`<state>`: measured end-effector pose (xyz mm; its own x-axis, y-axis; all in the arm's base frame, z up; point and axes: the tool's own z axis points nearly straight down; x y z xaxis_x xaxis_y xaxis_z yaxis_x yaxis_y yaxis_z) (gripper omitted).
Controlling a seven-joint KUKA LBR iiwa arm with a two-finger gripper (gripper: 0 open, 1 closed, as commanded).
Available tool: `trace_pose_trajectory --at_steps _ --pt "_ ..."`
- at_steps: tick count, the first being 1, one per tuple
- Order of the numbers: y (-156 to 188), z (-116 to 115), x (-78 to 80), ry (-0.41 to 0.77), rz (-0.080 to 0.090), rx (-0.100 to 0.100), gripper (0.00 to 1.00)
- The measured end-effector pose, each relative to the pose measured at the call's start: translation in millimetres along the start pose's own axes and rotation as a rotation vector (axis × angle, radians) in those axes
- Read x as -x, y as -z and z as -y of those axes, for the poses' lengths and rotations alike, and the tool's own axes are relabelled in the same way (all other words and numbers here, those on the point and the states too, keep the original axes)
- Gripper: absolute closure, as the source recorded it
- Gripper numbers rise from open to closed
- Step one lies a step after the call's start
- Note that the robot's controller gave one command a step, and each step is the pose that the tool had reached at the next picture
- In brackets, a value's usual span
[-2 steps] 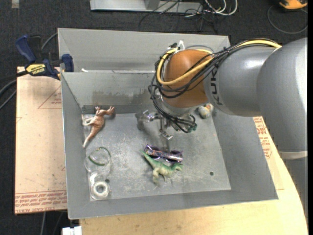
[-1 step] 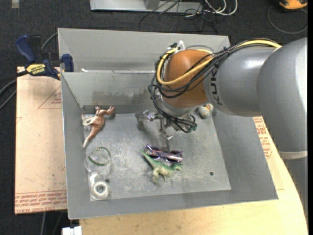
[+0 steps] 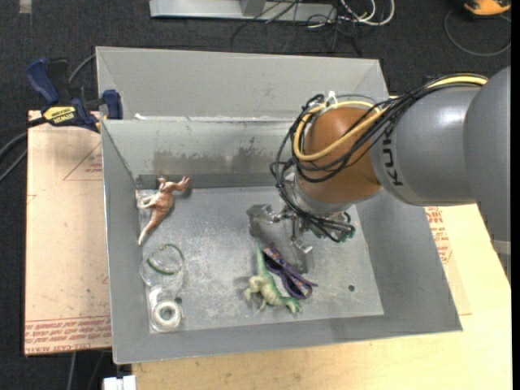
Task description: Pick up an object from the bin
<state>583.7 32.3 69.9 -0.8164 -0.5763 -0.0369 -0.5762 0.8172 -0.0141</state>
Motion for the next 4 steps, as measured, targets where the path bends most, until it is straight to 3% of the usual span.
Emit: trace_pose_trajectory --at_steps 1,2,4 --pt "0.5 -14.4 -0.1 0.144 0.004 0.0 0.0" --pt "4.3 -70.3 -67.8 0.344 0.004 -0.001 1.0" --pt "4.2 -75.3 -64.4 0.319 0.005 -0.001 1.0"
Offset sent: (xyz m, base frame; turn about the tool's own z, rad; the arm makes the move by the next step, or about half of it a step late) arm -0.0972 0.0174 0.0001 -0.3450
